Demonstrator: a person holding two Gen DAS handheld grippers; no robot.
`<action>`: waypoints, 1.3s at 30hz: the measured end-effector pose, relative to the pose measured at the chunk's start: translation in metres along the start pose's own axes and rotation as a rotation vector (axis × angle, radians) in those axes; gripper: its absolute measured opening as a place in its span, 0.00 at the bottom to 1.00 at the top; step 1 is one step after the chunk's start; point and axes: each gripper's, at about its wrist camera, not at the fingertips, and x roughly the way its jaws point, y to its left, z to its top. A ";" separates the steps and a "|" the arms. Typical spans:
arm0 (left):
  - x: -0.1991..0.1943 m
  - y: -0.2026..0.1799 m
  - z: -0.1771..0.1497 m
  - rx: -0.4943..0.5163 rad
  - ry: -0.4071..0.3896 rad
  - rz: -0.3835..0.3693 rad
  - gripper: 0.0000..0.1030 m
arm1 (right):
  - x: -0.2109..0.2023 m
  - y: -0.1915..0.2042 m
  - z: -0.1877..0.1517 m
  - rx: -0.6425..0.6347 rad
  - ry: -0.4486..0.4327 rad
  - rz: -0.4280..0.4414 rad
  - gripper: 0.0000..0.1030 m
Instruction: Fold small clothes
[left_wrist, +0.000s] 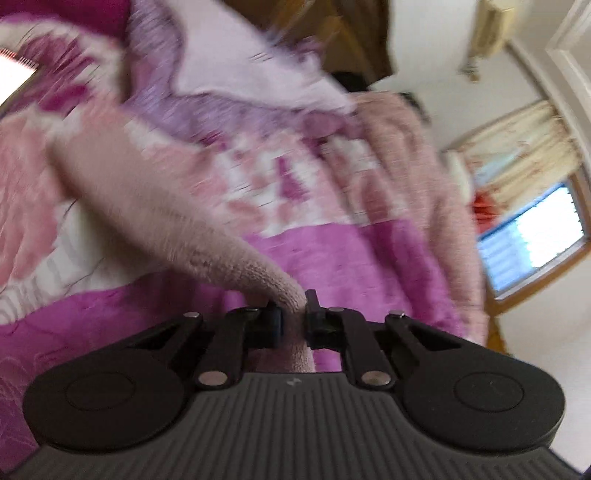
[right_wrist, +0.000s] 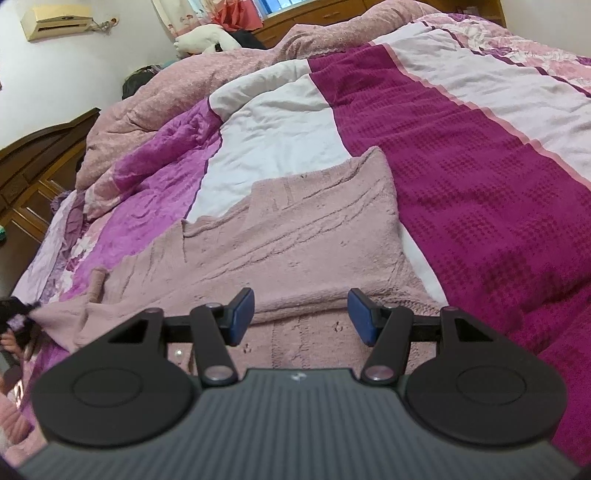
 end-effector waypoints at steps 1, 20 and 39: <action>-0.005 -0.007 0.002 0.009 -0.008 -0.027 0.12 | 0.000 0.000 -0.001 0.002 0.000 0.003 0.58; -0.067 -0.158 -0.068 0.349 0.092 -0.319 0.12 | -0.009 -0.006 -0.007 0.032 -0.010 0.034 0.58; 0.002 -0.182 -0.247 0.508 0.408 -0.291 0.12 | -0.004 -0.022 -0.016 0.097 0.007 0.048 0.58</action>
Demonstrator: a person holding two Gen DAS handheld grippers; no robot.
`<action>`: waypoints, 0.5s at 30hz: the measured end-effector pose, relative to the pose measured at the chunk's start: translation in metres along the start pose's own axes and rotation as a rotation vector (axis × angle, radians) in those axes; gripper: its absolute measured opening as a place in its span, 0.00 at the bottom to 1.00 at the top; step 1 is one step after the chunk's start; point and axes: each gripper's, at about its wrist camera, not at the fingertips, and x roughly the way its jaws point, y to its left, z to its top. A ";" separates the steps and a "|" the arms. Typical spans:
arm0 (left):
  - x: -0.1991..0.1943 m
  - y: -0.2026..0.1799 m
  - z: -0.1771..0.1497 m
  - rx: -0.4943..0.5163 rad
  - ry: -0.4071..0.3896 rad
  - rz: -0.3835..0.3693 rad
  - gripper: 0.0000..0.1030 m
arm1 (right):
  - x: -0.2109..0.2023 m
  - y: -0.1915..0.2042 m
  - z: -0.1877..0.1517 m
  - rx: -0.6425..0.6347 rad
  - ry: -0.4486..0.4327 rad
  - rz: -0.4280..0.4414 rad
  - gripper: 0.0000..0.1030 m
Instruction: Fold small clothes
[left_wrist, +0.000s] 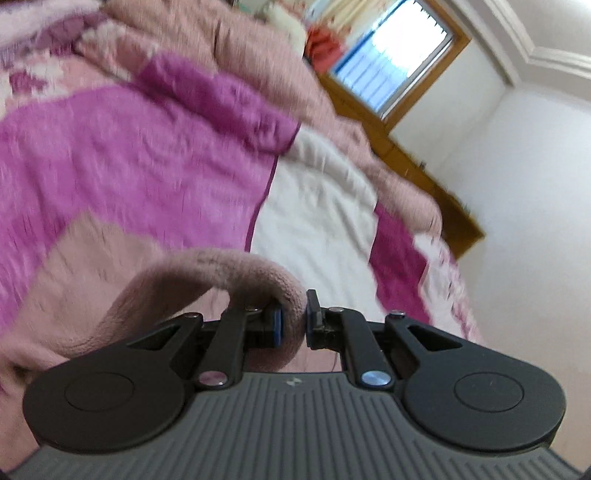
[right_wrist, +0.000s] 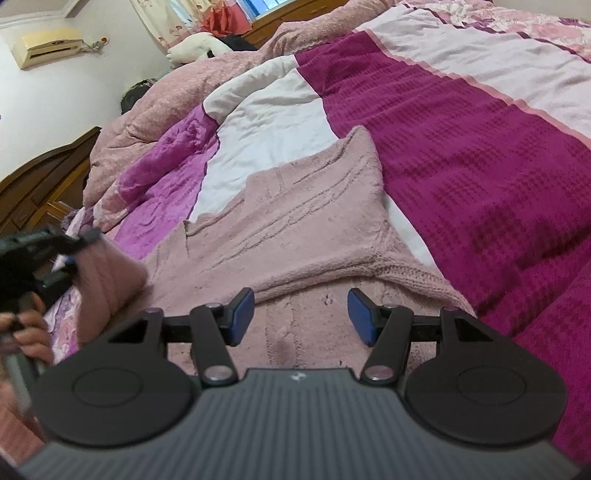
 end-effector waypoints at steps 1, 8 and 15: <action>0.005 0.003 -0.006 -0.005 0.021 0.006 0.12 | 0.001 -0.001 0.000 0.002 0.002 0.001 0.58; 0.047 0.017 -0.042 0.007 0.169 0.045 0.12 | 0.004 -0.003 -0.003 0.004 0.007 0.005 0.58; 0.056 0.013 -0.050 0.047 0.218 0.064 0.24 | 0.006 -0.005 -0.005 0.009 0.011 0.006 0.58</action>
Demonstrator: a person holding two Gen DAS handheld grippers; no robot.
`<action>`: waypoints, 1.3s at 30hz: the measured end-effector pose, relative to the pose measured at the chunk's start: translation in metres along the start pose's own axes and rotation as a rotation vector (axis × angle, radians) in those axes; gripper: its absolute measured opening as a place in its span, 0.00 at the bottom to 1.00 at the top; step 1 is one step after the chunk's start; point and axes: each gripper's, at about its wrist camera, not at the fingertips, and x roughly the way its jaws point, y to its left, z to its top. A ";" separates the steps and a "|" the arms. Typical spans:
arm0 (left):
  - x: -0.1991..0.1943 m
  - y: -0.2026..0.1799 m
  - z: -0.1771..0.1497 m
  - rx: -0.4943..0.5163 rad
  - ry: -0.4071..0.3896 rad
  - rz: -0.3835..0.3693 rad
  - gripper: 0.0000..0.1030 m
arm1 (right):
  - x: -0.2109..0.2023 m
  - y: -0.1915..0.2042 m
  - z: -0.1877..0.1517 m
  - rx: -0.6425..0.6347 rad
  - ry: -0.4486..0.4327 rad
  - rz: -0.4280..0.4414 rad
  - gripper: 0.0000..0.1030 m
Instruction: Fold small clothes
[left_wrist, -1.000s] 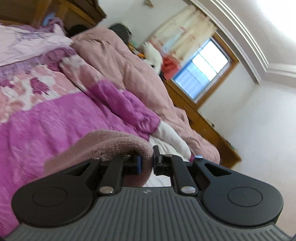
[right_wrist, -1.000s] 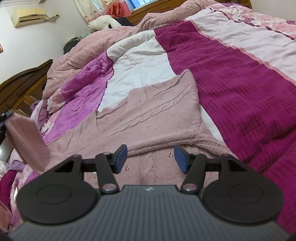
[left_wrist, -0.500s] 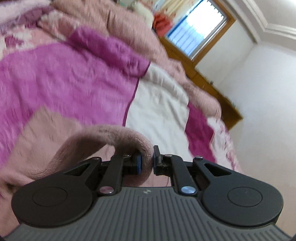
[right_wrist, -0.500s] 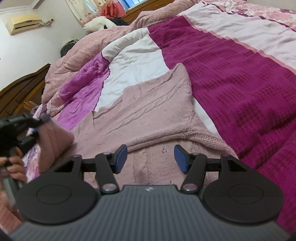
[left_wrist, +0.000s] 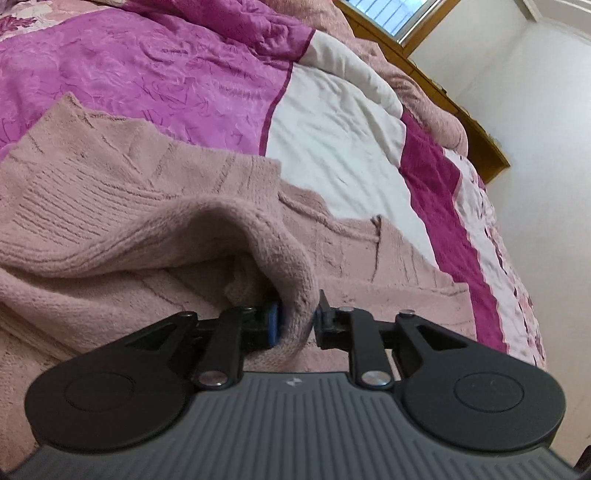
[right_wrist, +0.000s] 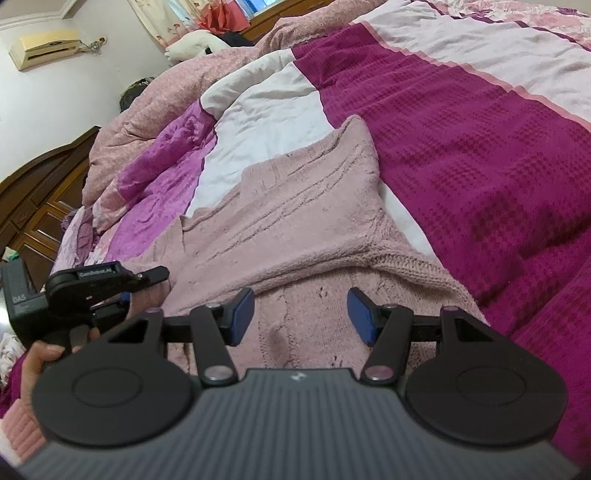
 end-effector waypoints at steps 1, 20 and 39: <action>-0.002 -0.001 0.001 -0.002 0.009 -0.001 0.27 | 0.000 0.000 0.000 0.000 0.000 0.000 0.58; -0.115 0.029 0.005 0.050 0.060 0.305 0.61 | 0.016 0.068 0.009 -0.179 0.049 0.097 0.58; -0.128 0.067 -0.005 -0.008 0.044 0.390 0.62 | 0.090 0.228 0.008 -0.748 0.137 0.144 0.60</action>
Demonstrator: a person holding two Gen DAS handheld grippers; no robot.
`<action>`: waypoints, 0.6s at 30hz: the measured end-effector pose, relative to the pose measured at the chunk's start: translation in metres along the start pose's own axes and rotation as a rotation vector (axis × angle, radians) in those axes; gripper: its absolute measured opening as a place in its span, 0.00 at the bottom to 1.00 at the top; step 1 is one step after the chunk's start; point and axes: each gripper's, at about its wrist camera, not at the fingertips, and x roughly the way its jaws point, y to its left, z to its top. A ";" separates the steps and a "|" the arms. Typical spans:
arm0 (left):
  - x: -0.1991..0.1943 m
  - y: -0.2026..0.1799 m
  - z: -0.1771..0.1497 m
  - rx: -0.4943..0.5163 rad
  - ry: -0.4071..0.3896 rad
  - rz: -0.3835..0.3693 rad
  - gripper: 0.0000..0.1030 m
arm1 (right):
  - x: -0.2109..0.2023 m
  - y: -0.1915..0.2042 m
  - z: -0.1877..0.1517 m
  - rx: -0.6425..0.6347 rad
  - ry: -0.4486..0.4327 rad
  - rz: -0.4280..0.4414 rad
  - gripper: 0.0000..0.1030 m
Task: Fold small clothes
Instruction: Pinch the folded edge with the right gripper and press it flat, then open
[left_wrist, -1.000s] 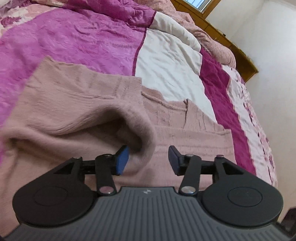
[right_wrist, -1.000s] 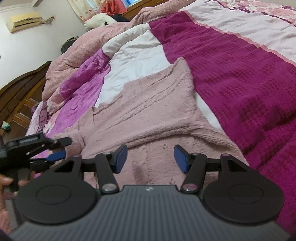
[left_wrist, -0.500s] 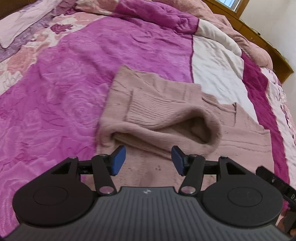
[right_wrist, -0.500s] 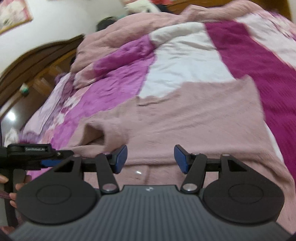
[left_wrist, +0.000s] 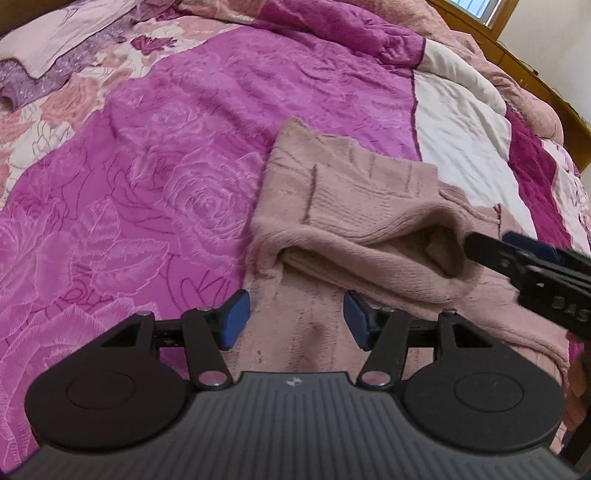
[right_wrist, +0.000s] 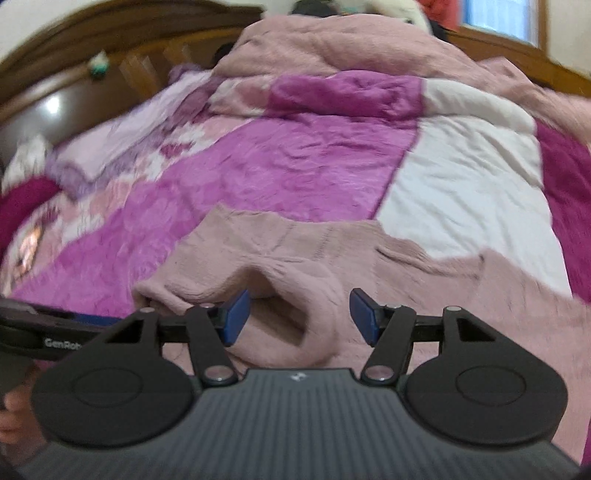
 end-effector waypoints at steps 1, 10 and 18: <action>0.001 0.002 0.000 -0.008 0.001 -0.001 0.62 | 0.005 0.008 0.003 -0.051 0.006 -0.001 0.60; 0.003 0.011 -0.001 -0.029 0.004 -0.017 0.62 | 0.052 0.054 0.009 -0.429 0.081 -0.115 0.60; 0.010 0.014 0.002 -0.038 0.000 -0.008 0.63 | 0.042 0.045 0.020 -0.331 0.000 -0.077 0.13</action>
